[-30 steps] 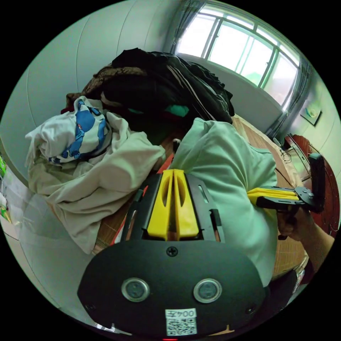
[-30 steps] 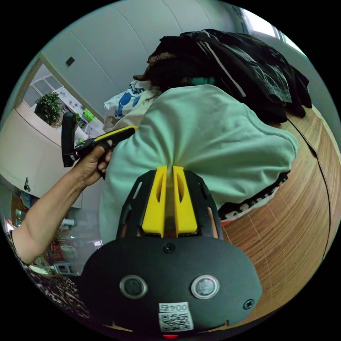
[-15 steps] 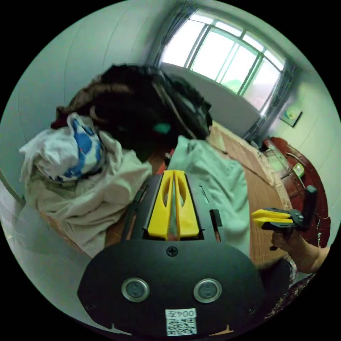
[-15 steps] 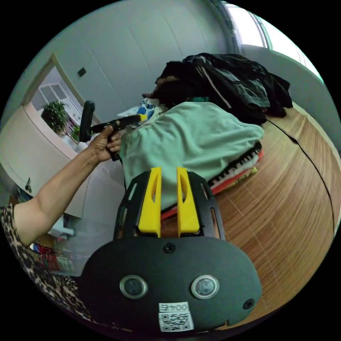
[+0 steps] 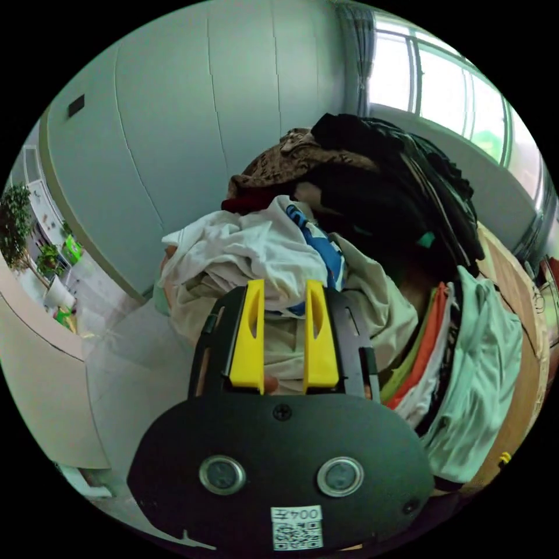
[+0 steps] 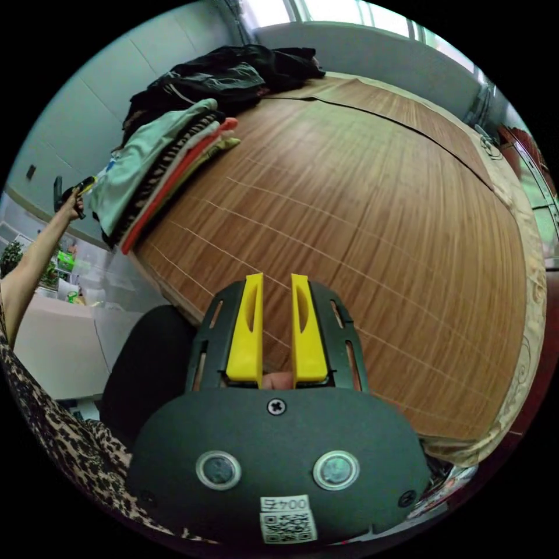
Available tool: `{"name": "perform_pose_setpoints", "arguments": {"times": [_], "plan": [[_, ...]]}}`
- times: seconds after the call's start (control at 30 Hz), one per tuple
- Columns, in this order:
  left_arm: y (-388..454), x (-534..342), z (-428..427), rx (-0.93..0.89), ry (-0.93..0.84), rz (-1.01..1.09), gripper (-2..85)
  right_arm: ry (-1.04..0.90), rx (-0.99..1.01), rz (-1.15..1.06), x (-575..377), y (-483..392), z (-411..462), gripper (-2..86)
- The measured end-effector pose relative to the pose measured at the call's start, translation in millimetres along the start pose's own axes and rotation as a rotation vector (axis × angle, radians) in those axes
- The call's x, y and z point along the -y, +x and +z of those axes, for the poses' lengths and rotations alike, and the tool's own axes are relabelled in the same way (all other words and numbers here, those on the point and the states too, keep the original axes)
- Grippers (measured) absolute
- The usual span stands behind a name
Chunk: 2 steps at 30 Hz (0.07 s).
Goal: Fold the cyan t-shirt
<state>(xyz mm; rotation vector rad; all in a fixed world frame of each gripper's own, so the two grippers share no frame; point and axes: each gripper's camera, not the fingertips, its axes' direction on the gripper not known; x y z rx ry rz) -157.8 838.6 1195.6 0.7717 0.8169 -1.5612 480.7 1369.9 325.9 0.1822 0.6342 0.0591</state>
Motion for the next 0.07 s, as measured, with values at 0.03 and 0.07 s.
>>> {"name": "perform_pose_setpoints", "arguments": {"times": [0.03, 0.07], "plan": [[1.7, 2.8, 2.4, 0.011, -0.021, -0.006, 8.2, -0.018, -0.020, 0.004, -7.0, 4.2, 0.8, 7.8], [2.7, 7.0, 8.0, 0.022, -0.070, -0.031, 7.3, -0.035, -0.039, 0.014, -13.3, 8.3, 2.2, 7.8]]}}
